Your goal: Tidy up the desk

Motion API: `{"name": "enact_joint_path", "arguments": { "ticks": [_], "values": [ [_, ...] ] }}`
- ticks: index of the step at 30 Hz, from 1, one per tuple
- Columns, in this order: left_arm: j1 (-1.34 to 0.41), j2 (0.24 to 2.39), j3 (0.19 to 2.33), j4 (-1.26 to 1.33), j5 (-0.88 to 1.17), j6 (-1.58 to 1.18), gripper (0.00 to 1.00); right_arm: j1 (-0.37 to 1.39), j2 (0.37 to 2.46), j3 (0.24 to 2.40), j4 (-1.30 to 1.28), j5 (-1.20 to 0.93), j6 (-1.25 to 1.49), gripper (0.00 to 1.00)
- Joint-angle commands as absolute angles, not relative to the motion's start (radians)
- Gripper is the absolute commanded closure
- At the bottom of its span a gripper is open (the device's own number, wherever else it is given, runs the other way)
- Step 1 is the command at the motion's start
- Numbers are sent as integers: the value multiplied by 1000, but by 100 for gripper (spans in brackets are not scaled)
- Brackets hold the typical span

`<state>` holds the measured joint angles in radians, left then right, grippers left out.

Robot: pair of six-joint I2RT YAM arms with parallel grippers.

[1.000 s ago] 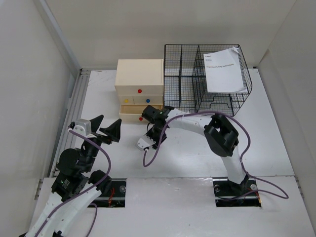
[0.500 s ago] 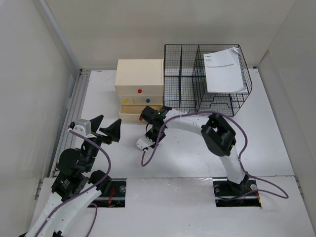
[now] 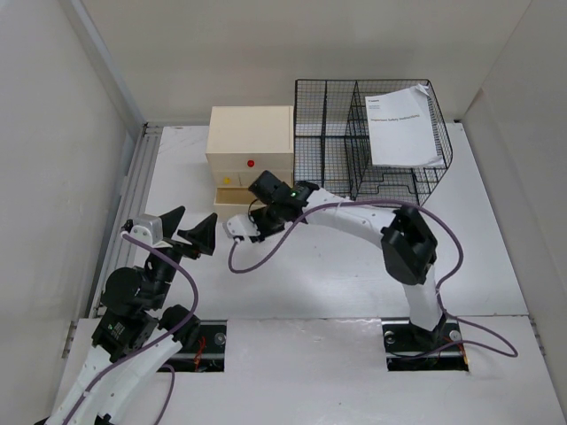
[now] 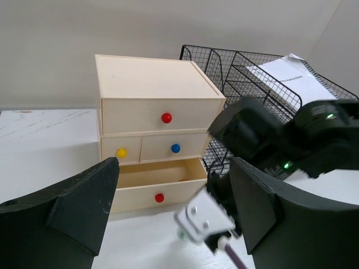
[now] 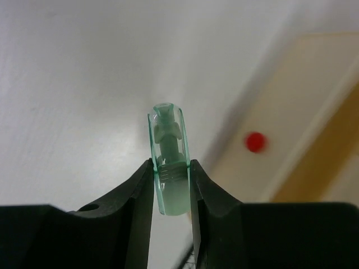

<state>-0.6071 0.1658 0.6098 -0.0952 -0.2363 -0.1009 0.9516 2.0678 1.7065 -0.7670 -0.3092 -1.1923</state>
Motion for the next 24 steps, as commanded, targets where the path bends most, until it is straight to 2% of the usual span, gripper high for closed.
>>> {"name": "enact_joint_path", "arguments": {
  "ticks": [1, 4, 10, 18, 19, 22, 24],
  "values": [
    [-604, 153, 606, -54, -238, -86, 23, 963, 1938, 1721, -474, -203, -961, 93],
    [-604, 153, 606, -54, -238, -95, 23, 963, 1914, 1701, -335, -43, -901, 93],
    [-604, 144, 606, -54, -238, -95, 23, 963, 1973, 1690, -236, 230, -851, 91],
    [-604, 144, 606, -54, -238, -95, 23, 954, 2075, 1773, -227, 313, -821, 85],
    [-604, 144, 606, -54, -238, -95, 23, 954, 2088, 1785, -227, 313, -821, 83],
    [-604, 144, 606, -54, -238, -95, 23, 954, 2097, 1795, -227, 336, -812, 59],
    [-604, 144, 606, -54, -238, -95, 23, 945, 2108, 1795, -227, 345, -811, 52]
  ]
}}
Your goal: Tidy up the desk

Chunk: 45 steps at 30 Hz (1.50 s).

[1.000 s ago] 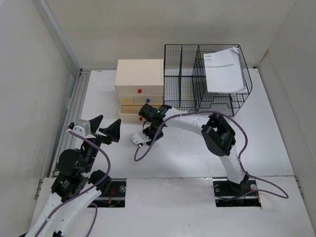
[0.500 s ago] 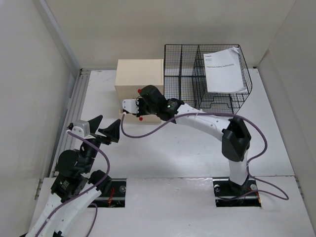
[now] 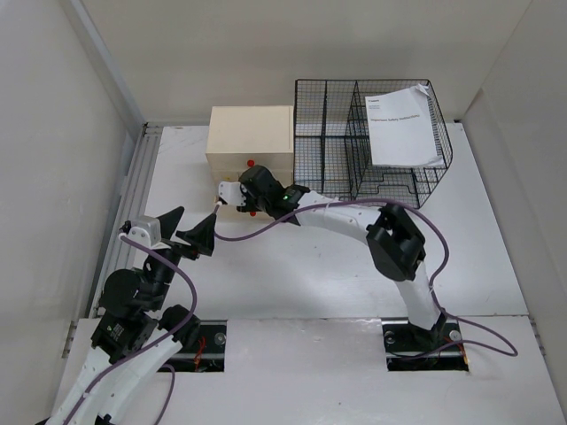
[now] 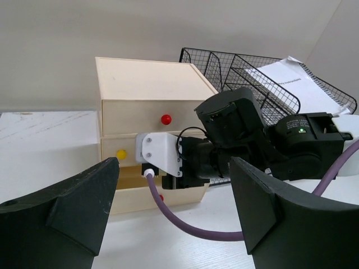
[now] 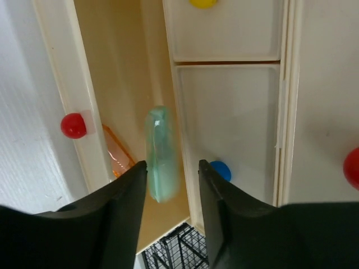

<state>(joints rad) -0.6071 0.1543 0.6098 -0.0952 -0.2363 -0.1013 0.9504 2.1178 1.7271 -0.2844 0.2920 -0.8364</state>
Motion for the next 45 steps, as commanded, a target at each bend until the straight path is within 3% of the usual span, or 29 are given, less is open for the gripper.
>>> {"name": "enact_joint_path", "arguments": {
  "ticks": [1, 3, 6, 7, 9, 13, 17, 30, 33, 37, 45],
  "values": [
    [-604, 144, 606, -54, -238, -95, 23, 945, 2108, 1795, -227, 345, -801, 51],
    [-604, 144, 606, -54, -238, -95, 23, 945, 2080, 1784, -216, 333, -801, 51],
    [-604, 144, 606, -54, -238, -95, 23, 945, 2042, 1773, -216, 264, -779, 61],
    [-604, 144, 606, -54, -238, -95, 23, 945, 2033, 1760, -235, 240, -779, 85],
    [-604, 144, 606, -54, -238, -95, 23, 930, 2023, 1779, -319, 108, -779, 100],
    [-604, 144, 606, -54, -238, -95, 23, 879, 2071, 1879, -552, -332, -798, 100],
    [-604, 144, 606, -54, -238, -95, 23, 857, 2189, 2026, -797, -476, -868, 100],
    [-595, 144, 606, -54, -238, -95, 23, 857, 2301, 2051, -766, -296, -767, 100],
    [-595, 144, 606, -54, -238, -95, 23, 867, 2258, 1918, -536, -39, -677, 100],
    [-595, 144, 606, -54, -247, -95, 23, 923, 2217, 1766, -170, 454, -644, 100],
    [-595, 144, 606, -54, -247, -104, 23, 923, 2256, 1741, 20, 708, -661, 100]
  ]
}}
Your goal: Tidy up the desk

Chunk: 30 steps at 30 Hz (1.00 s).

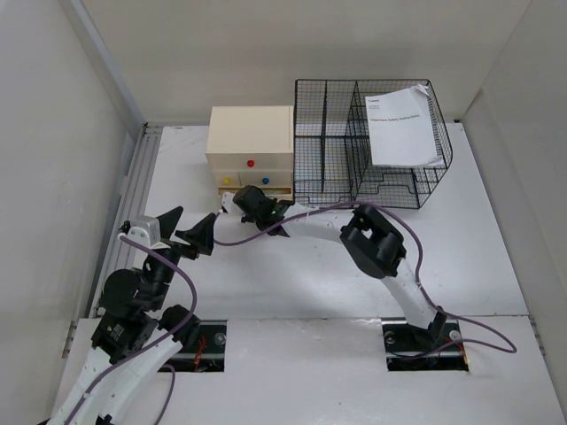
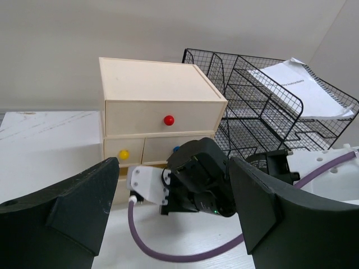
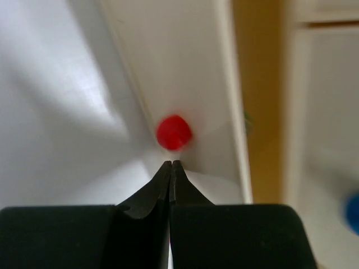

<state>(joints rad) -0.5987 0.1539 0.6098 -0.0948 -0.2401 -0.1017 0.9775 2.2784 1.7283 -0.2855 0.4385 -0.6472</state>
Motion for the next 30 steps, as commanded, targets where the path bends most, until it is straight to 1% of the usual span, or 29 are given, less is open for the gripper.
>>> {"name": "enact_joint_path", "arguments": {
  "ticks": [1, 10, 12, 13, 14, 15, 16, 17, 18, 19, 20, 21, 22, 23, 24, 25, 26, 27, 28, 29, 30],
  "values": [
    [-595, 144, 606, -54, -247, -104, 23, 923, 2256, 1727, 44, 709, -661, 100],
    [-595, 144, 606, -54, -247, -104, 23, 923, 2256, 1718, 92, 730, -681, 100],
    [-595, 144, 606, -54, -247, -104, 23, 923, 2256, 1718, 78, 698, -692, 100],
    [-595, 144, 606, -54, -247, -104, 23, 934, 2215, 1707, 27, 645, -705, 100],
    [-595, 144, 606, -54, -247, -104, 23, 934, 2189, 1707, -45, 464, -706, 100],
    [-595, 144, 606, -54, -247, -104, 23, 934, 2157, 1707, -246, 299, -733, 100],
    [-595, 144, 606, -54, -247, -104, 23, 934, 2085, 1718, -356, 112, -846, 100],
    [-595, 144, 606, -54, -247, -104, 23, 934, 2053, 1718, -461, -231, -906, 94],
    [-595, 144, 606, -54, -247, -104, 23, 925, 2027, 1739, -655, -371, -964, 71],
    [-595, 144, 606, -54, -247, -104, 23, 916, 2011, 1787, -725, -478, -1029, 57],
    [-595, 144, 606, -54, -247, -104, 23, 916, 2002, 1828, -785, -603, -1029, 50],
    [-595, 144, 606, -54, -247, -104, 23, 904, 2002, 1877, -848, -648, -1029, 30],
    [-595, 144, 606, -54, -247, -104, 23, 904, 2011, 1922, -894, -669, -1002, 12],
    [-595, 144, 606, -54, -247, -104, 23, 890, 1988, 1968, -855, -655, -810, 5],
    [-595, 144, 606, -54, -247, -104, 23, 871, 1965, 1968, -829, -626, -758, 1],
    [-595, 144, 606, -54, -247, -104, 21, 861, 1932, 1959, -745, -611, -712, 1],
    [-595, 144, 606, -54, -247, -104, 19, 847, 1890, 1898, -685, -588, -624, 1],
    [-595, 144, 606, -54, -247, -104, 16, 838, 1796, 1853, -598, -443, -556, 1],
    [-595, 144, 606, -54, -247, -104, 13, 838, 1746, 1811, -528, -363, -514, 1],
    [-595, 144, 606, -54, -247, -104, 9, 838, 1691, 1757, -348, -248, -464, 1],
    [-595, 144, 606, -54, -247, -104, 1, 838, 1592, 1646, -272, -113, -369, 1]
  ]
}}
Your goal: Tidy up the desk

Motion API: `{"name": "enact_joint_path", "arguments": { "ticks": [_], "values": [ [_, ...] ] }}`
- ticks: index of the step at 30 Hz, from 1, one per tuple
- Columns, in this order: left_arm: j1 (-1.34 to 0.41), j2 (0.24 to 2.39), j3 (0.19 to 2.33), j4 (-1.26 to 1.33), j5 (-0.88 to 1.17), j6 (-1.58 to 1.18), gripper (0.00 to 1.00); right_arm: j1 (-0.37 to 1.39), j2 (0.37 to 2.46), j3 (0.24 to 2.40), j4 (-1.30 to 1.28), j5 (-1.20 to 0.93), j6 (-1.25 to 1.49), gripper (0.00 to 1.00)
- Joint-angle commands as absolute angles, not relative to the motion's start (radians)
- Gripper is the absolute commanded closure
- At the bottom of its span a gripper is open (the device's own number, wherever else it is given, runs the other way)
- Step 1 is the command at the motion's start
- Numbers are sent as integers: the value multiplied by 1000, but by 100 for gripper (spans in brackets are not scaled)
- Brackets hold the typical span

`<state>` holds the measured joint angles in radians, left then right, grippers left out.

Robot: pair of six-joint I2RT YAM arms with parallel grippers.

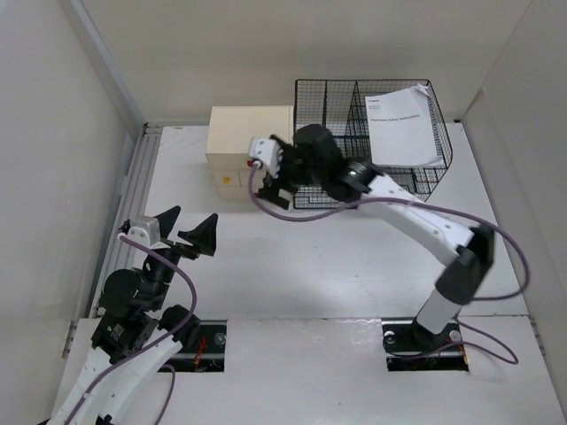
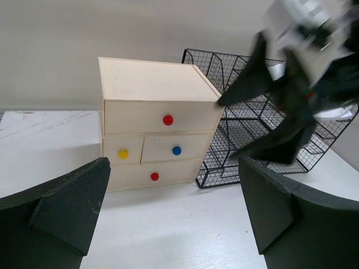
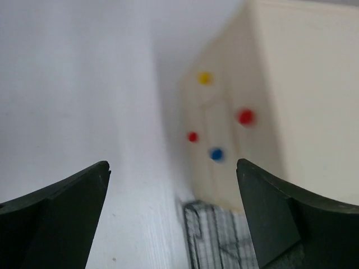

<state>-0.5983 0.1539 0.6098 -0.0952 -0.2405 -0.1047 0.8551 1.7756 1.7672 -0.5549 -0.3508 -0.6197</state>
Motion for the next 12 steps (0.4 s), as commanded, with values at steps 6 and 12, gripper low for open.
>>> {"name": "enact_joint_path", "arguments": {
  "ticks": [6, 12],
  "values": [
    [-595, 153, 606, -54, -256, -114, 0, 825, 1431, 1520, -108, 424, -236, 1],
    [-595, 184, 597, -54, -256, -123, 0, 708, 1307, 1361, -38, 370, -226, 1]
  ]
}}
